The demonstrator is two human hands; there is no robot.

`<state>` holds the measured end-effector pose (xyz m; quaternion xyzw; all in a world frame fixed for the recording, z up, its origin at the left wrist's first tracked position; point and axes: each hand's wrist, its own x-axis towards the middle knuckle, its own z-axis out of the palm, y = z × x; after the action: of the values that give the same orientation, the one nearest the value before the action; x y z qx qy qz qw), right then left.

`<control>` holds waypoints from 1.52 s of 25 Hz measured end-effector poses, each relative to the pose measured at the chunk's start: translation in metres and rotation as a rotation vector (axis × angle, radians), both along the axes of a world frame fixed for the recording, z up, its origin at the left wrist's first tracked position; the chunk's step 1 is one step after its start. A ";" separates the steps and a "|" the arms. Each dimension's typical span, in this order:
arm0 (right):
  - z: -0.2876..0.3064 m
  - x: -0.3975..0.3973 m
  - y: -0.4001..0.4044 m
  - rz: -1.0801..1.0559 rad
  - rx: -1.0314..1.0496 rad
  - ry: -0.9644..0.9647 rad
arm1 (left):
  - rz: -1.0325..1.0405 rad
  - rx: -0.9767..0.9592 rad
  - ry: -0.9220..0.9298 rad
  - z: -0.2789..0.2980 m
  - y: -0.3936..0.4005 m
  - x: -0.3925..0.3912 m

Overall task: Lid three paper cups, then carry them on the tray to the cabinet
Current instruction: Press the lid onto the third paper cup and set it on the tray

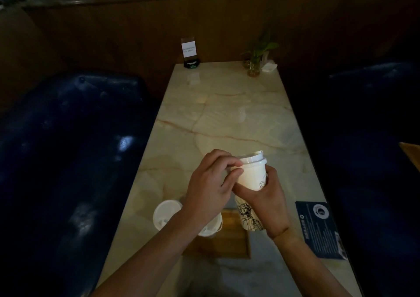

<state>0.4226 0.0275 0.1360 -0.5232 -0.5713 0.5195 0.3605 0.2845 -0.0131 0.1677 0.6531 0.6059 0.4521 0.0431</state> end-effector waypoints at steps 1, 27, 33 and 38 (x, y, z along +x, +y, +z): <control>0.000 0.002 0.001 0.007 -0.010 0.025 | 0.001 0.003 -0.016 0.001 -0.001 0.001; 0.010 -0.008 0.013 -0.004 0.045 0.072 | 0.036 0.030 0.028 0.016 0.013 0.003; 0.019 0.002 0.005 0.047 -0.047 0.186 | 0.027 0.079 -0.071 0.012 0.007 0.005; 0.021 0.007 0.005 0.110 -0.195 0.311 | 0.000 0.048 -0.097 0.010 0.004 0.001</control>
<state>0.4296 0.0322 0.1568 -0.4369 -0.4833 0.6660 0.3631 0.2851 -0.0089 0.1782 0.6313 0.5922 0.4975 0.0569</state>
